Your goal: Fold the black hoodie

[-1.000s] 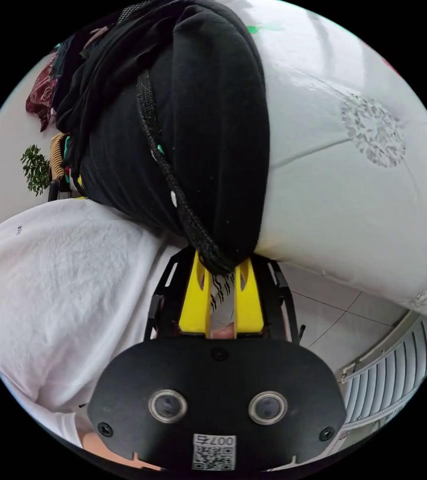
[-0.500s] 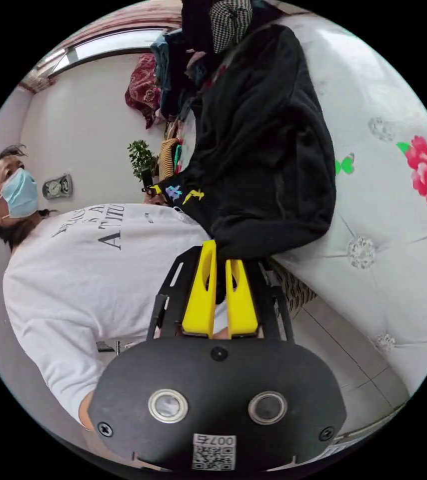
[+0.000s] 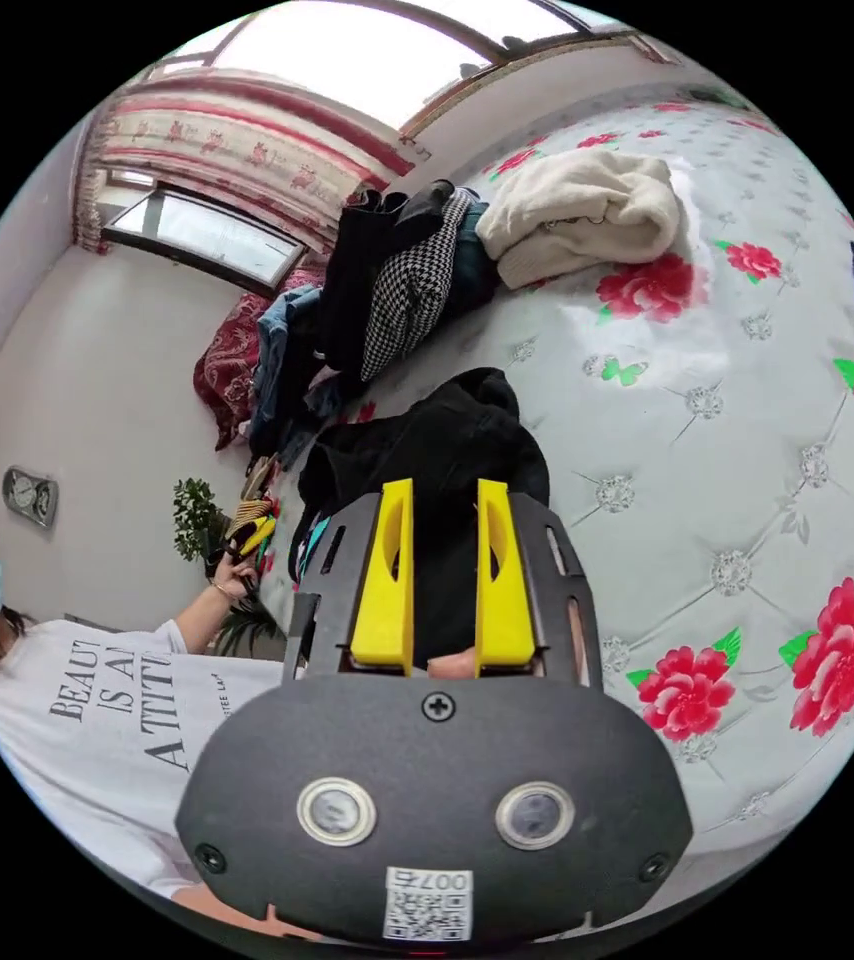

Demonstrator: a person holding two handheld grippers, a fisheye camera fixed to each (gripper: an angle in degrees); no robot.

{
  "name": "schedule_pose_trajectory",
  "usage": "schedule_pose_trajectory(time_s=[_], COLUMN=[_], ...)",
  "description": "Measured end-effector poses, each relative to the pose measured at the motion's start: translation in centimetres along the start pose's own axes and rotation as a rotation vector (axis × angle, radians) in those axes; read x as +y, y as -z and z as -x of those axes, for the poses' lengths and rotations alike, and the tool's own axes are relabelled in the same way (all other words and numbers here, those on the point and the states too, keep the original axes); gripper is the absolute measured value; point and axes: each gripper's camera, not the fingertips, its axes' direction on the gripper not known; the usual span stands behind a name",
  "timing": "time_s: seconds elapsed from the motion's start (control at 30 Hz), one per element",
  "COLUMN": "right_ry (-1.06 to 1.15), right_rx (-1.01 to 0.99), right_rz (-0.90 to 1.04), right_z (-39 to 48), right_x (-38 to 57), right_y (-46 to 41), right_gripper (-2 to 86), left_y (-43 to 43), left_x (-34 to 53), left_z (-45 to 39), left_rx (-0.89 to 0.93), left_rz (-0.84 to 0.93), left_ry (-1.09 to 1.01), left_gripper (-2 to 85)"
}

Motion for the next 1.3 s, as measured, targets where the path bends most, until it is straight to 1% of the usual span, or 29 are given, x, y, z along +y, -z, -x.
schedule_pose_trajectory(time_s=[0.03, 0.1, 0.13, 0.2, 0.23, 0.33, 0.37, 0.4, 0.43, 0.47, 0.5, 0.53, 0.57, 0.6, 0.63, 0.67, 0.7, 0.73, 0.77, 0.8, 0.83, 0.87, 0.93, 1.0, 1.1, 1.17, 1.23, 1.27, 1.3], right_ry=[0.062, 0.145, 0.196, 0.267, 0.307, 0.363, 0.360, 0.336, 0.290, 0.250, 0.146, 0.045, -0.009, -0.123, -0.234, -0.284, -0.382, -0.472, -0.503, -0.532, -0.556, -0.563, -0.525, -0.484, -0.475, -0.527, -0.658, -0.689, -0.738], right_rx=[0.048, 0.122, 0.183, 0.278, 0.341, 0.395, 0.388, 0.378, 0.364, 0.348, 0.294, 0.196, 0.154, 0.115, 0.080, 0.048, -0.006, -0.023, -0.031, -0.067, -0.109, -0.120, -0.142, -0.138, -0.110, -0.084, -0.082, -0.097, -0.138], right_rz=[0.031, 0.074, 0.110, 0.157, 0.182, 0.289, 0.307, 0.327, 0.288, 0.250, 0.175, 0.110, 0.075, 0.011, -0.019, -0.023, -0.002, 0.031, 0.042, 0.002, -0.084, -0.115, -0.177, -0.181, -0.167, -0.184, -0.215, -0.216, -0.204], right_z=[1.4, 3.6, 4.9, 6.5, 7.2, 7.3, 7.2, 6.6, 5.7, 5.1, 3.2, 0.8, -0.6, -3.4, -6.4, -8.0, -10.6, -12.7, -13.5, -14.5, -15.1, -15.3, -15.2, -14.6, -13.1, -12.6, -12.9, -13.1, -13.4], right_x=[-0.4, -1.3, -2.0, -3.0, -3.5, -4.8, -5.1, -5.8, -6.7, -7.2, -8.2, -8.9, -9.0, -9.0, -8.6, -8.3, -7.6, -6.5, -6.0, -4.9, -3.7, -3.2, -1.2, 0.9, 6.9, 11.8, 18.7, 20.2, 22.8], right_y=[-1.2, -3.3, -5.0, -7.4, -9.0, -12.6, -13.1, -13.5, -12.8, -12.0, -10.2, -8.3, -7.4, -6.1, -5.7, -5.9, -7.2, -9.0, -9.8, -10.2, -9.5, -9.0, -6.1, -3.4, 1.0, 3.3, 5.2, 5.2, 4.5], right_gripper=[9.5, 10.9, 11.7, 12.6, 12.8, 11.1, 10.4, 8.4, 6.4, 5.4, 3.8, 2.7, 2.5, 2.0, 1.8, 1.7, 1.8, 2.1, 2.3, 3.0, 3.9, 4.4, 6.4, 8.1, 10.2, 11.1, 12.0, 12.2, 12.5], left_y=[-0.7, -4.0, -4.9, -8.7, -9.7, -15.7, -17.7, -18.9, -19.0, -18.3, -16.6, -15.6, -13.3, -11.4, -10.8, -10.3, -11.2, -12.2, -14.4, -15.7, -15.9, -16.1, -15.8, -13.8, -11.6, -11.2, -11.9, -12.7, -13.7], left_x=[-0.4, -2.5, -3.1, -5.7, -6.4, -9.2, -10.0, -10.7, -11.1, -11.8, -12.5, -12.8, -13.1, -13.2, -13.2, -12.9, -12.4, -12.0, -11.1, -10.0, -9.6, -9.3, -9.5, -9.0, -5.5, -2.5, 0.3, 1.7, 2.7], left_z=[-0.9, -4.2, -5.0, -7.9, -8.5, -9.5, -9.3, -8.9, -8.7, -8.1, -7.0, -6.2, -4.2, -1.7, -0.3, 2.8, 5.5, 6.8, 9.2, 10.9, 11.4, 11.5, 10.0, 6.6, 3.1, 1.4, 0.3, -0.3, -0.8], left_rx=[-0.021, -0.105, -0.130, -0.231, -0.252, -0.305, -0.319, -0.334, -0.330, -0.265, -0.182, -0.151, -0.095, -0.051, -0.038, -0.007, 0.031, 0.057, 0.127, 0.215, 0.253, 0.273, 0.219, 0.081, -0.047, -0.085, -0.102, -0.113, -0.147], left_rz=[0.026, 0.107, 0.118, 0.158, 0.172, 0.285, 0.331, 0.361, 0.361, 0.340, 0.291, 0.260, 0.192, 0.135, 0.115, 0.096, 0.119, 0.140, 0.185, 0.156, 0.122, 0.086, 0.098, 0.097, 0.135, 0.170, 0.228, 0.261, 0.297], left_ry=[-0.040, -0.190, -0.227, -0.361, -0.388, -0.457, -0.448, -0.415, -0.401, -0.372, -0.312, -0.269, -0.174, -0.080, -0.027, 0.080, 0.182, 0.234, 0.364, 0.471, 0.501, 0.500, 0.403, 0.248, 0.160, 0.143, 0.161, 0.167, 0.173], left_gripper=[11.4, 14.9, 15.7, 16.1, 16.0, 11.8, 8.2, 4.0, 1.9, 1.0, 0.4, 0.2, 0.0, -0.2, -0.2, -0.1, 0.2, 0.3, 1.0, 2.1, 2.8, 4.2, 6.6, 10.4, 13.3, 13.5, 12.7, 11.5, 7.7])
